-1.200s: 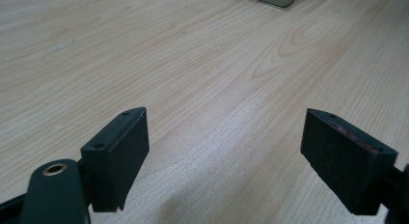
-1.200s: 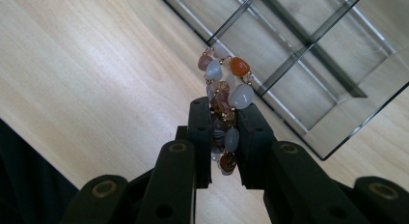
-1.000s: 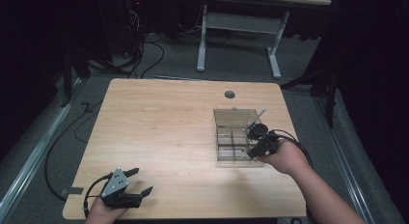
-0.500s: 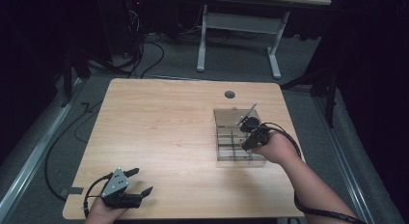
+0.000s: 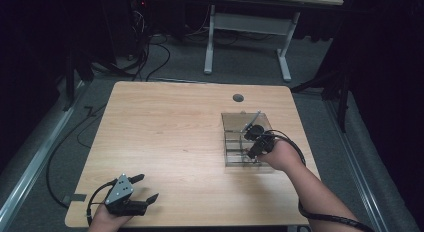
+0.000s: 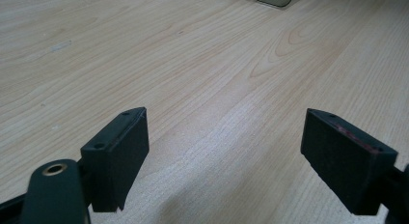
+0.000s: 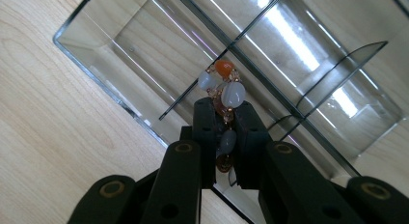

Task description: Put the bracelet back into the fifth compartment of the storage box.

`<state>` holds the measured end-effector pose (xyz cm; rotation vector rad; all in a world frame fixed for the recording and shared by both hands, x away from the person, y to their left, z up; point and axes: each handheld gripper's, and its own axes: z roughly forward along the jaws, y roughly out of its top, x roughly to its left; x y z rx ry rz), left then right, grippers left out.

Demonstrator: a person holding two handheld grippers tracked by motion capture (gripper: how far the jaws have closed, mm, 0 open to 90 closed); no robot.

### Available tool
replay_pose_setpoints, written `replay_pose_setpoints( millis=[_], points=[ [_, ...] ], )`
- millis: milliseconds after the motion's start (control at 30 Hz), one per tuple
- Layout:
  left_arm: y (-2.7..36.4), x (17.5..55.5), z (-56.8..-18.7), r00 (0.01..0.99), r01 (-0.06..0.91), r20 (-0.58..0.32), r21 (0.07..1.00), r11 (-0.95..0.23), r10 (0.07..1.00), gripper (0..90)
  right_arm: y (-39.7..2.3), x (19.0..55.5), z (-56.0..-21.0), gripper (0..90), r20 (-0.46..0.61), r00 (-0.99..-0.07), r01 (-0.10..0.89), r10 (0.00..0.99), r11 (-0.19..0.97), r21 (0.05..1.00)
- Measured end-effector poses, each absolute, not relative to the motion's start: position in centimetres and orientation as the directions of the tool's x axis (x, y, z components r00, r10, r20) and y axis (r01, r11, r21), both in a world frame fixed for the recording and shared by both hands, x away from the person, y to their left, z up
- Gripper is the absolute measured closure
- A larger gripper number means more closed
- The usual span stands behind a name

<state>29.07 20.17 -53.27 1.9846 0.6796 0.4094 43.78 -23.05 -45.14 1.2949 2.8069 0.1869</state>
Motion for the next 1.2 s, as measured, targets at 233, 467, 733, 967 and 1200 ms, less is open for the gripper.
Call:
replay_pose_setpoints(
  millis=[233, 467, 733, 967, 1200],
  points=[
    [20.1, 29.1, -53.3, 0.79, 0.294, 0.002, 0.876, -0.382, 0.613, 17.8, -23.3, 43.9, -46.5, 82.6, 0.014, -0.644, 0.762, 0.765, 0.639, 0.102],
    [20.1, 29.1, -53.3, 0.789, 0.294, 0.002, 0.876, -0.382, 0.614, 17.8, -23.7, 44.0, -47.7, 82.0, 0.036, -0.635, 0.77, 0.771, 0.63, 0.102],
    [20.1, 29.1, -53.3, 0.79, 0.295, 0.003, 0.875, -0.384, 0.614, 17.8, -23.9, 44.1, -47.8, 76.1, 0.049, -0.622, 0.781, 0.781, 0.616, 0.106],
    [20.1, 29.1, -53.3, 0.79, 0.295, 0.003, 0.875, -0.385, 0.613, 17.8, -24.0, 44.1, -46.5, 70.2, 0.056, -0.602, 0.795, 0.796, 0.592, 0.131],
    [20.1, 29.1, -53.3, 0.79, 0.295, 0.002, 0.875, -0.384, 0.613, 17.8, -24.0, 43.9, -45.2, 69.9, 0.058, -0.572, 0.816, 0.818, 0.561, 0.139]
  ],
)
